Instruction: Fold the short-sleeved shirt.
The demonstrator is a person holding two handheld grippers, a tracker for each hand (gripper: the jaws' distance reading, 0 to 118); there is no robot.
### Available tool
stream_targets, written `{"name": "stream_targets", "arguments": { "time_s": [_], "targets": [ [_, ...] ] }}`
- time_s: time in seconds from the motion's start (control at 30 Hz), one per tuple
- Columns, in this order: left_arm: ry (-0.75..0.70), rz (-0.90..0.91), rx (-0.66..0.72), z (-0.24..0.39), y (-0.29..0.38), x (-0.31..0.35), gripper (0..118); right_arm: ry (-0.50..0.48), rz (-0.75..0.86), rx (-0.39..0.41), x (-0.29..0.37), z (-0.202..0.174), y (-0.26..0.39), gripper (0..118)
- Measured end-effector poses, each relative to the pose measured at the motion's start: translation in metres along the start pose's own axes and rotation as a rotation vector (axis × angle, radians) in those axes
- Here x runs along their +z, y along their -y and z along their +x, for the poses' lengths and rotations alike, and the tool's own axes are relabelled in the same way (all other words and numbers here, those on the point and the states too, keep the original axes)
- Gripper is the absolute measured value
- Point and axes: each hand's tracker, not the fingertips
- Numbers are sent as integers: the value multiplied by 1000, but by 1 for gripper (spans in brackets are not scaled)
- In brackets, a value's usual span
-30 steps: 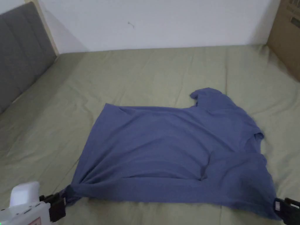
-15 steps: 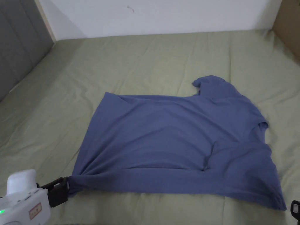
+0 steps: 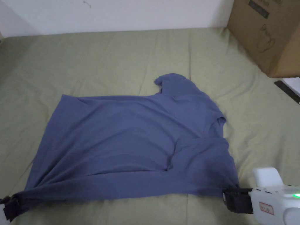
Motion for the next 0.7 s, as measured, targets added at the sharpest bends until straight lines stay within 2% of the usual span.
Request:
{"name": "stream_targets", "arguments": {
  "time_s": [0.07,0.1,0.13,0.17,0.2,0.23,0.27,0.33,0.4,0.53,0.7],
  "targets": [
    [-16,-1,-50,2,3,-4,4,4,-4,16,-11,2,-7,105],
    [-23,-6,-71,4,3,-4,4,3,-23,24,-20,3,-11,94],
    [-29,-8,-81,6,3,-4,4,-6,-38,34,-26,4,-13,50],
    [-31,-12,-89,9,3,-3,4,-9,-40,25,-30,5,-16,16],
    [-33,-17,-93,11,4,-2,4,-37,-55,4,-35,7,-17,9],
    [-33,-20,-91,11,4,-2,4,-92,-58,-51,-37,7,-18,9],
    [-30,-24,-88,11,4,-1,4,-82,-47,-92,-35,6,-17,9],
    [-32,-27,-82,5,6,-4,4,-14,-13,1,-25,-1,-15,9],
    [-31,-34,-82,3,5,-2,4,-22,11,44,-11,-5,-14,8],
    [-29,-29,-105,9,-6,2,4,-32,24,62,11,-5,-22,8],
    [-32,29,-149,22,-52,-2,4,-92,66,18,16,4,-67,8]
  ]
}}
